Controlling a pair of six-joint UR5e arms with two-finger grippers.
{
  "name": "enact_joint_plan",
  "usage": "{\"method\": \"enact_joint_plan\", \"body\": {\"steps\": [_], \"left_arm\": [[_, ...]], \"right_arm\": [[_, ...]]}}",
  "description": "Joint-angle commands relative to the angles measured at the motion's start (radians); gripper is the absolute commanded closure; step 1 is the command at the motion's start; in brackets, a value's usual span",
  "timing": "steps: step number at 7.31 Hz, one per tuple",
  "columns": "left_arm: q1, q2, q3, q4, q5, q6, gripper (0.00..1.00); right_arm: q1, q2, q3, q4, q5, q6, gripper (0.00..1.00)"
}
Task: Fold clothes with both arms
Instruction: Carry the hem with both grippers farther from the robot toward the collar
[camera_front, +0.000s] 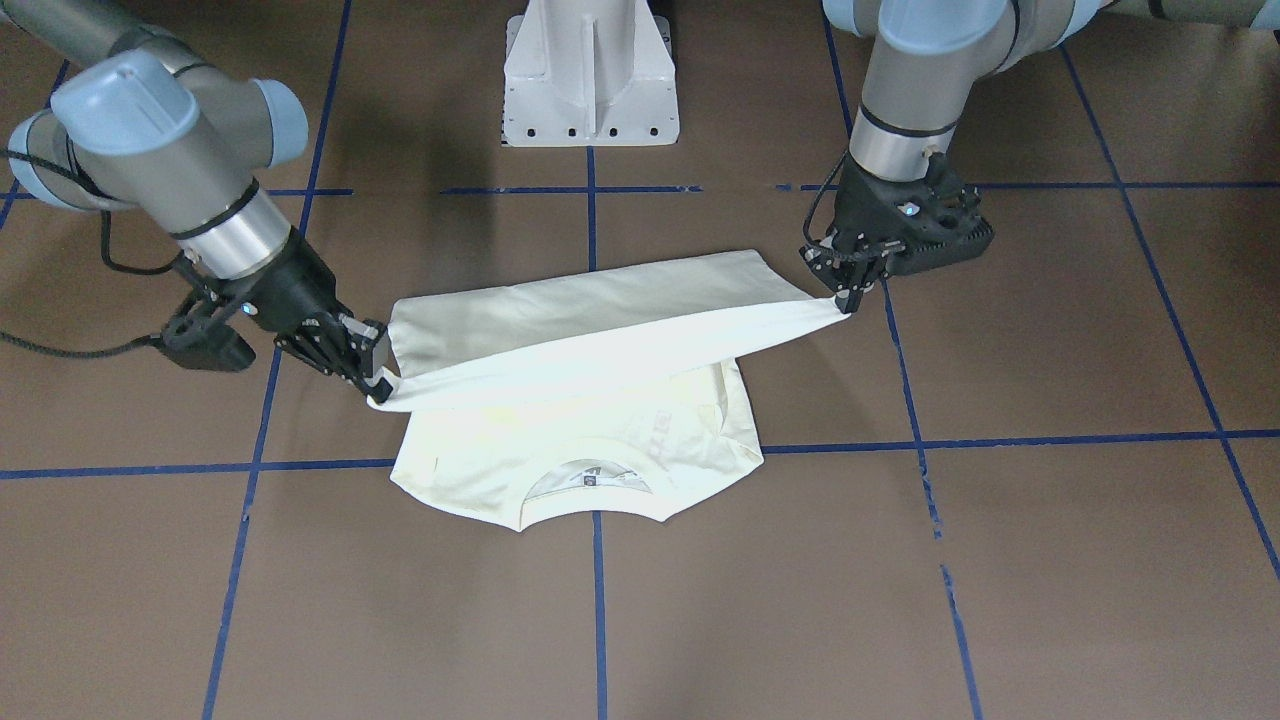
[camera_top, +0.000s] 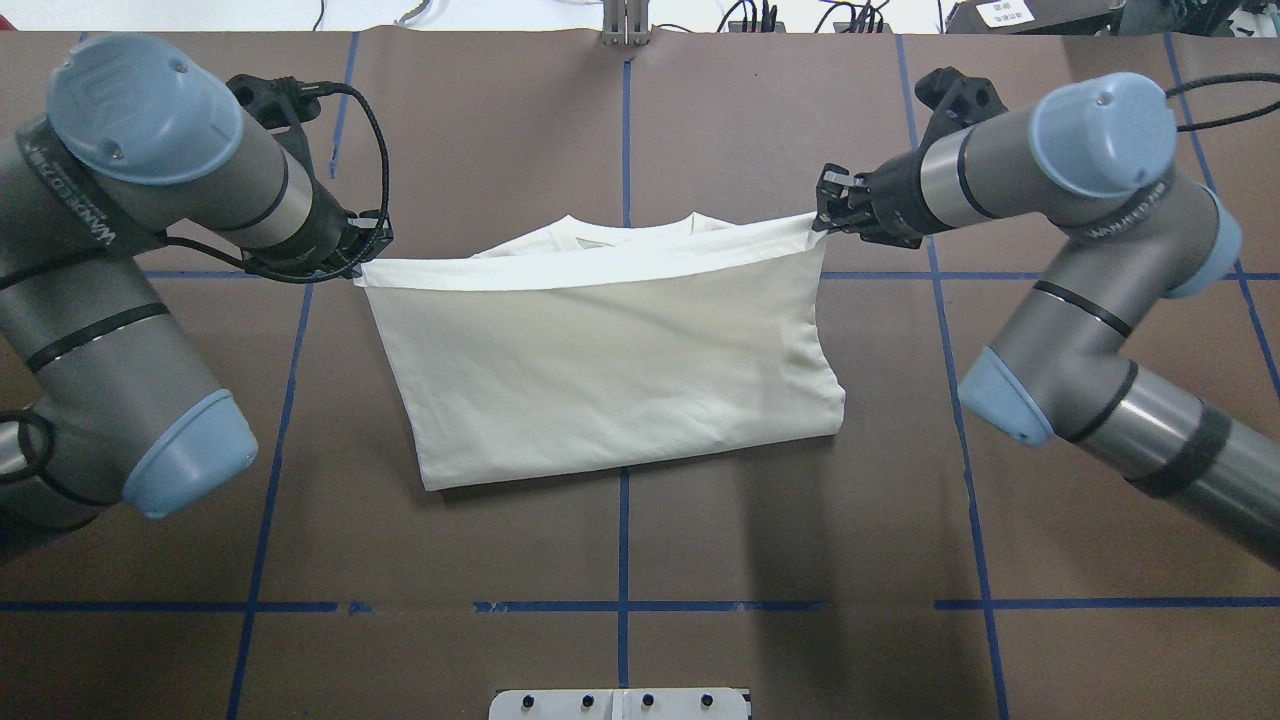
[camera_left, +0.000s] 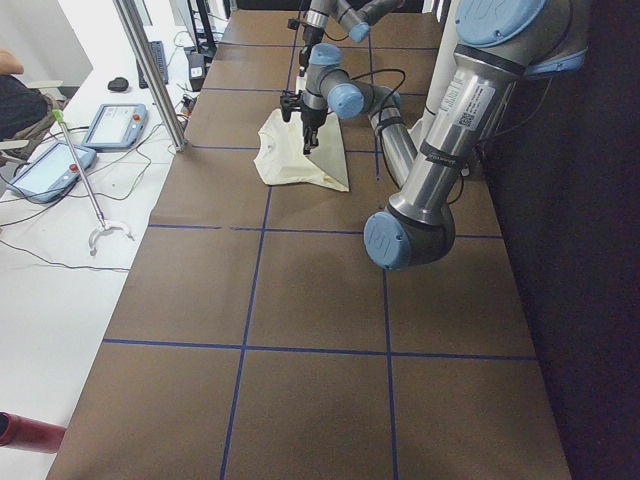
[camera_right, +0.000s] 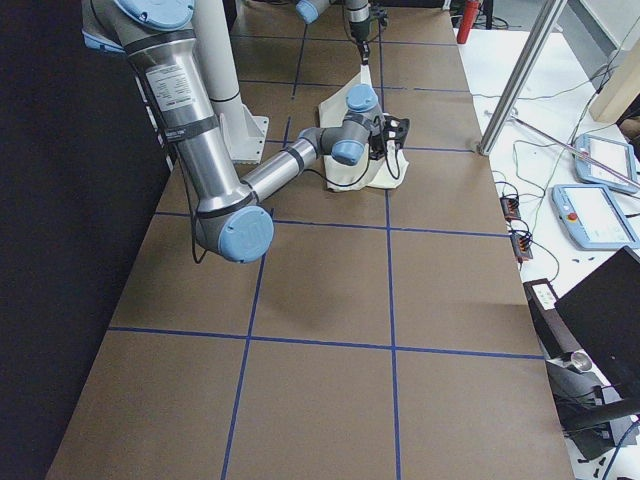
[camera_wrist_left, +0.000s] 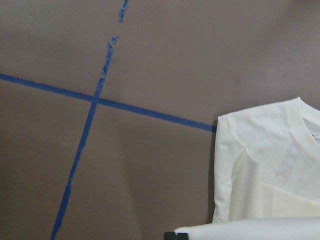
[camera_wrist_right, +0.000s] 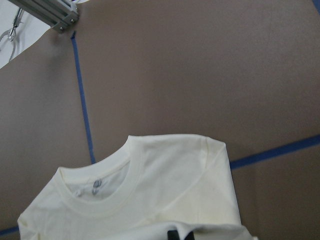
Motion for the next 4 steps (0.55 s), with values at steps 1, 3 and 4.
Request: {"method": "enact_joint_plan", "body": {"steps": [1, 3, 4], "left_arm": [[-0.017, -0.022, 0.216, -0.215, 0.017, -0.004, 1.0], [-0.017, -0.129, 0.422, -0.293, 0.067, -0.035, 1.0], [-0.02, -0.131, 0.427, -0.304, 0.067, -0.033, 1.0]], "right_arm": [[0.045, 0.139, -0.248, 0.003, -0.011, -0.073, 1.0], [0.049, 0.162, -0.29, 0.002, -0.024, -0.074, 1.0], [0.041, 0.162, -0.291, 0.002, -0.025, -0.074, 1.0]]}}
